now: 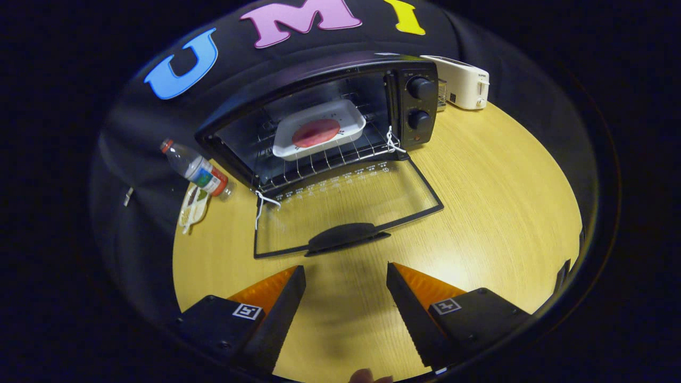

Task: Open the toaster oven, put the food inside, and close the toaster oven door.

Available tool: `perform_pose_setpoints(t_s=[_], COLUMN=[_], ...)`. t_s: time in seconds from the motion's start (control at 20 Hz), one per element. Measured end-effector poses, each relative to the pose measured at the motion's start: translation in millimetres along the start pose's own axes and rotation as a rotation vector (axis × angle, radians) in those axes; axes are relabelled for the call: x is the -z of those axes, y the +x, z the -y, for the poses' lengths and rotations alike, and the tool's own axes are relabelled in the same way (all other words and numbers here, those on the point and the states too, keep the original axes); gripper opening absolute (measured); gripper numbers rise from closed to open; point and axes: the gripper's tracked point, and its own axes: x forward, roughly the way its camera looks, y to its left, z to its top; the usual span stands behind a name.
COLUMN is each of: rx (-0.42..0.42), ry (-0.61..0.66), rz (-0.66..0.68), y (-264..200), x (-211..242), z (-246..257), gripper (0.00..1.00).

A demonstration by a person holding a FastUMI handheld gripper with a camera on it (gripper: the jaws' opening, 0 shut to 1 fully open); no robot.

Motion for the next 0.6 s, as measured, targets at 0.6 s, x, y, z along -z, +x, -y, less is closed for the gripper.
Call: perform_pose_setpoints(t_s=[0.6], rx=[0.05], ry=[-0.107], rz=[-0.013], y=[53.5], x=[16.6], z=[0.3], gripper=[0.99])
